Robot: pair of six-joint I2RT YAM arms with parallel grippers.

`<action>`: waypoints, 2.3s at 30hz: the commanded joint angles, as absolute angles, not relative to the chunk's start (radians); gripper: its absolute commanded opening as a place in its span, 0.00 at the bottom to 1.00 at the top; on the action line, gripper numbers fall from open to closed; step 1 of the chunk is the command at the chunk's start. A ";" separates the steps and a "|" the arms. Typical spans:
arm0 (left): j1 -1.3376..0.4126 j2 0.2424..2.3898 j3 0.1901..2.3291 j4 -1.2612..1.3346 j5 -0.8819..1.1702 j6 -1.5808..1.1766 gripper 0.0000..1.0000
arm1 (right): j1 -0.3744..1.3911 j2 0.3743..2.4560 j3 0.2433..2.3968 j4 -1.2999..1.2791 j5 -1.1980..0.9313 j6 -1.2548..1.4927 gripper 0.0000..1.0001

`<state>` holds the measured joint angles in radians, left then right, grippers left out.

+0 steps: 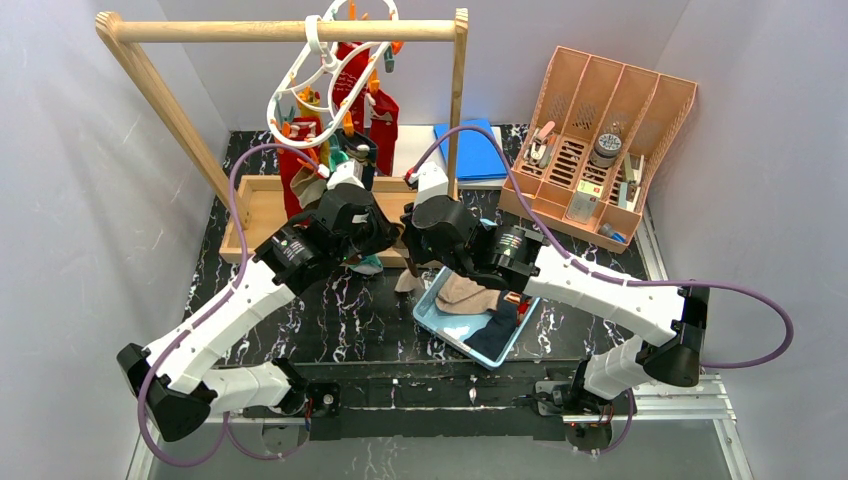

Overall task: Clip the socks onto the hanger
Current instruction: Pick up the sock from the bin.

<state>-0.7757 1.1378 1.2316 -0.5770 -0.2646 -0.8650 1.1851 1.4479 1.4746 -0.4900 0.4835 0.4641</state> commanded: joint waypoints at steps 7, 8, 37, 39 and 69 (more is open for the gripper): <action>-0.781 1.078 1.247 -0.595 -0.253 -0.868 0.00 | 1.190 1.428 1.518 -0.545 0.728 0.538 0.01; -0.781 1.069 1.245 -0.592 -0.244 -0.869 0.00 | 1.190 1.432 1.525 -0.556 0.749 0.543 0.01; -0.782 0.840 1.206 -0.453 -0.199 -0.593 0.84 | 1.190 1.316 1.578 -0.633 0.478 0.328 0.01; -0.781 0.803 1.182 -0.411 -0.198 -0.474 0.84 | 1.190 1.303 1.584 -0.644 0.443 0.288 0.01; -0.781 0.742 0.925 -0.100 0.393 0.246 0.44 | 1.190 1.334 1.700 -0.701 0.164 0.198 0.01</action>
